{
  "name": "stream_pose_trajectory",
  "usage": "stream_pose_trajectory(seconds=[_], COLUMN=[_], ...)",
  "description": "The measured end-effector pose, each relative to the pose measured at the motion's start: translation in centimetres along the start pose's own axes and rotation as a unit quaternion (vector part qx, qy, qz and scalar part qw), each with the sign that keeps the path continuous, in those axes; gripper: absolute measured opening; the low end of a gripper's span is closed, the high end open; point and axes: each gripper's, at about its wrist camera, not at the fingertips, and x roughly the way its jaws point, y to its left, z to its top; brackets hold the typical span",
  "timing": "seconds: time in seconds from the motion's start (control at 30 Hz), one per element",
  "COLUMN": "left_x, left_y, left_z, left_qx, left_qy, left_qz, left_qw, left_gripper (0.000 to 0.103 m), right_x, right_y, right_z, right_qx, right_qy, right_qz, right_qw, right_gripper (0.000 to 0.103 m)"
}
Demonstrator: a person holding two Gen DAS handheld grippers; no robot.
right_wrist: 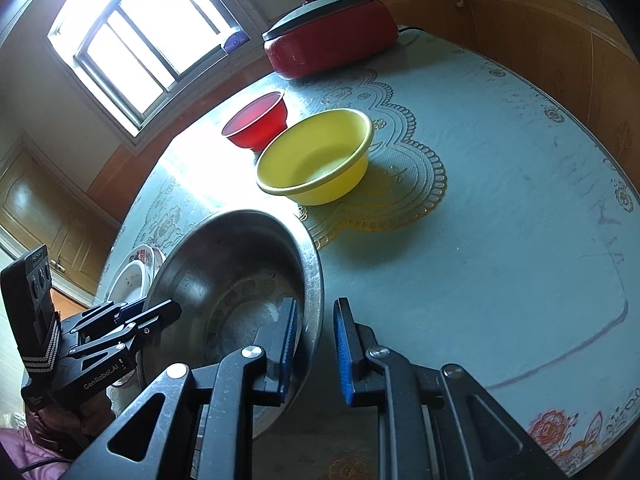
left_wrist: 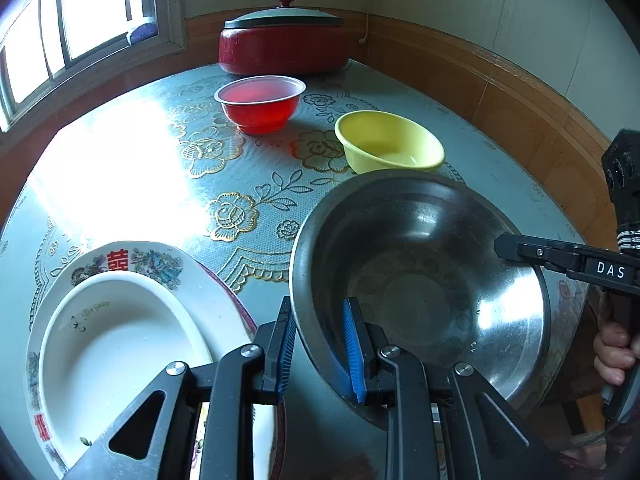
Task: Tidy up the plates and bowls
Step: 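Carry the steel bowl with the right tool and set it on the table, then move the right tool to the yellow bowl and grasp its rim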
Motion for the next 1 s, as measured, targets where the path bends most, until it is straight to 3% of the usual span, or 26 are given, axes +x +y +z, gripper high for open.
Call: stream_pose_trajectory(seconds=[0.27,0.43,0.5,0.67,0.8,1.0], left_x=[-1.8,-3.4,-3.6,-1.9,0.0,3.3], left_y=[1.1,2.9,3.1,2.3,1.2,0.2], left_z=[0.6,2.7,3.9,6.5,8.3,10.9], left_qx=[-0.001,-0.038,-0.045,-0.056,-0.045,-0.044], left_qy=[-0.02,-0.04,-0.05,-0.033,-0.034,-0.011], left_qz=[0.001,-0.052,-0.055,-0.078,-0.06,-0.07], left_qw=[0.9998,0.9971,0.9962,0.9949,0.9966,0.9965], left_gripper=[0.031,0.03,0.03,0.03,0.03,0.03], right_x=[-1.0,-1.7,-1.6,-0.4,0.7,2.5], right_y=[-1.2,-1.5,-1.7,-2.0,-2.3,-3.6], right_z=[1.5,3.4,4.3,5.9,7.1,8.6], right_qx=[0.024,0.033,0.041,0.058,0.07,0.102], right_qy=[-0.029,-0.053,-0.058,-0.057,-0.051,-0.041], right_qz=[0.017,0.018,0.016,0.016,0.019,0.029], right_qw=[0.999,0.998,0.997,0.997,0.996,0.993], right_gripper=[0.029,0.029,0.029,0.029,0.029,0.029])
